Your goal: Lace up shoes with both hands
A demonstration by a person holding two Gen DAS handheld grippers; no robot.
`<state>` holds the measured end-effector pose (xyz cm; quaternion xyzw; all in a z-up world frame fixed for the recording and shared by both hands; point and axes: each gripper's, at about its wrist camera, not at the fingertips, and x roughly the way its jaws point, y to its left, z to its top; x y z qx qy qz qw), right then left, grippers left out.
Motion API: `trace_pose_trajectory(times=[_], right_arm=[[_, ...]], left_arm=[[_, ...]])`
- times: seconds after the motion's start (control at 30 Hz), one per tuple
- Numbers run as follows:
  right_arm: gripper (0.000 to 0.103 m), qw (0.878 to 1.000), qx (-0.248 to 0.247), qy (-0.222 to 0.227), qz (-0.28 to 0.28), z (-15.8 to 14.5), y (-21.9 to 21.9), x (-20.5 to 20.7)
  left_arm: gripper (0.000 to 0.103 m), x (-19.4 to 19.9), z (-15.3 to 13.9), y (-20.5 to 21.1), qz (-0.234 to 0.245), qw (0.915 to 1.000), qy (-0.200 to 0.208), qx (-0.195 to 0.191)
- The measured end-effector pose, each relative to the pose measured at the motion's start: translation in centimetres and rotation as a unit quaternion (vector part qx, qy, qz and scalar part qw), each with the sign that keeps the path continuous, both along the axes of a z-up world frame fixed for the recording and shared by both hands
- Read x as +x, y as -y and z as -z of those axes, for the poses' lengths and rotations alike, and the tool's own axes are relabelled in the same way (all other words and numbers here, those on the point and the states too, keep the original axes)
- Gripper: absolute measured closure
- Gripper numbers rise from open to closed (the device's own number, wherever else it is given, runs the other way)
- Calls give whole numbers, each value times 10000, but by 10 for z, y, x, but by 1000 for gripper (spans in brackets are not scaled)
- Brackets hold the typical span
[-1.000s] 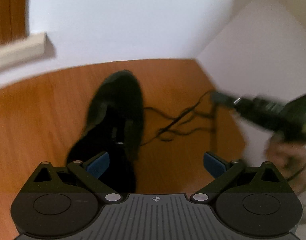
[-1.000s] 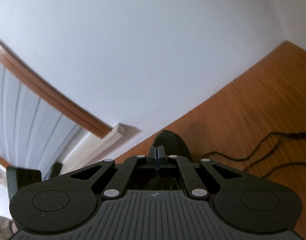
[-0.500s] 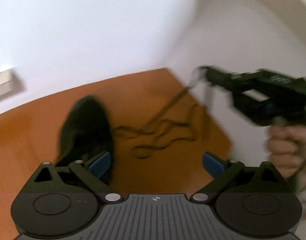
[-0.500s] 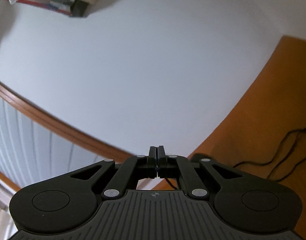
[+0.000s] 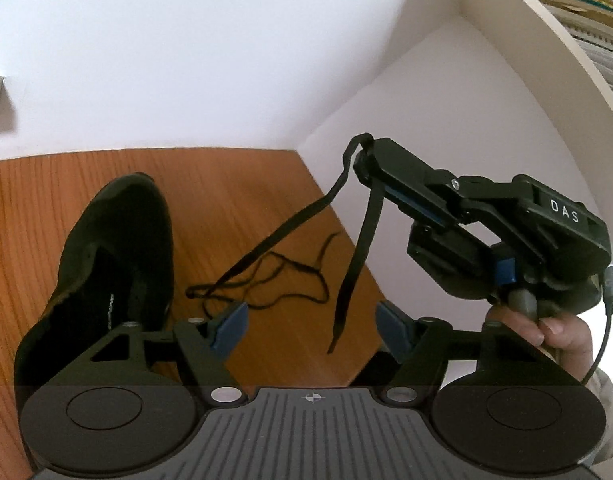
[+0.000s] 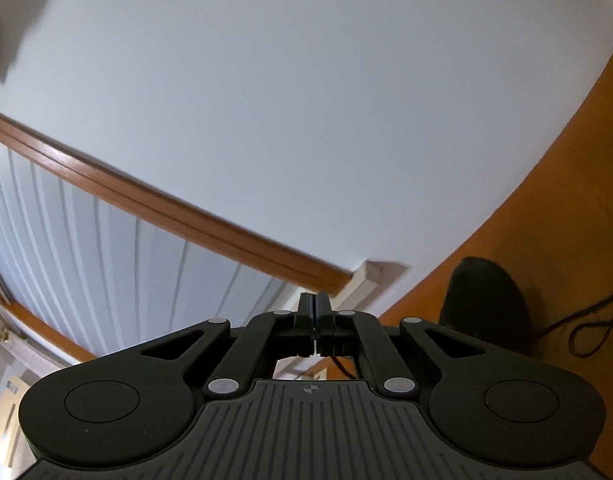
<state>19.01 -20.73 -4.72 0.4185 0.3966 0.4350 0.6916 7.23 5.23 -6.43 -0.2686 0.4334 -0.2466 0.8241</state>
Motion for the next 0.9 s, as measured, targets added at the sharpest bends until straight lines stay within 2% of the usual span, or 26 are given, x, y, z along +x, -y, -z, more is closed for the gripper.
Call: trace_pose_trajectory(times=[0.07, 0.1, 0.13, 0.17, 0.23, 0.27, 0.57, 0.7, 0.83, 0.9], right_arm=[[100, 10000, -2, 7, -27, 0, 0, -6], [100, 10000, -1, 8, -39, 1, -2, -11], [100, 10000, -3, 7, -43, 3, -5, -14], [100, 10000, -6, 6, -37, 3, -6, -15], [100, 10000, -10, 4, -28, 3, -7, -17], [100, 10000, -13, 2, -24, 3, -6, -18], [96, 9998, -183, -26, 121, 5, 1, -21], [89, 9989, -409, -34, 238, 11, 7, -21], [91, 9991, -323, -149, 234, 20, 12, -24], [96, 9993, -230, -181, 219, 21, 12, -25]], left_arm=[[36, -1, 0, 2, 17, 10000, 23, -18], [42, 0, 1, 1, 21, 10000, -3, -13], [54, 0, 2, 1, 23, 10000, -35, 0], [61, 1, 5, 2, 27, 10000, -86, 16], [89, 0, 9, 2, 31, 9999, -163, 35], [93, -1, 11, 2, 44, 9998, -166, 23], [93, -3, 11, -8, -30, 9998, -192, -47], [93, -5, 11, -18, -118, 9996, -260, -27], [93, -5, 12, -21, -116, 9994, -310, -40], [93, -6, 11, -20, -79, 9995, -317, -41]])
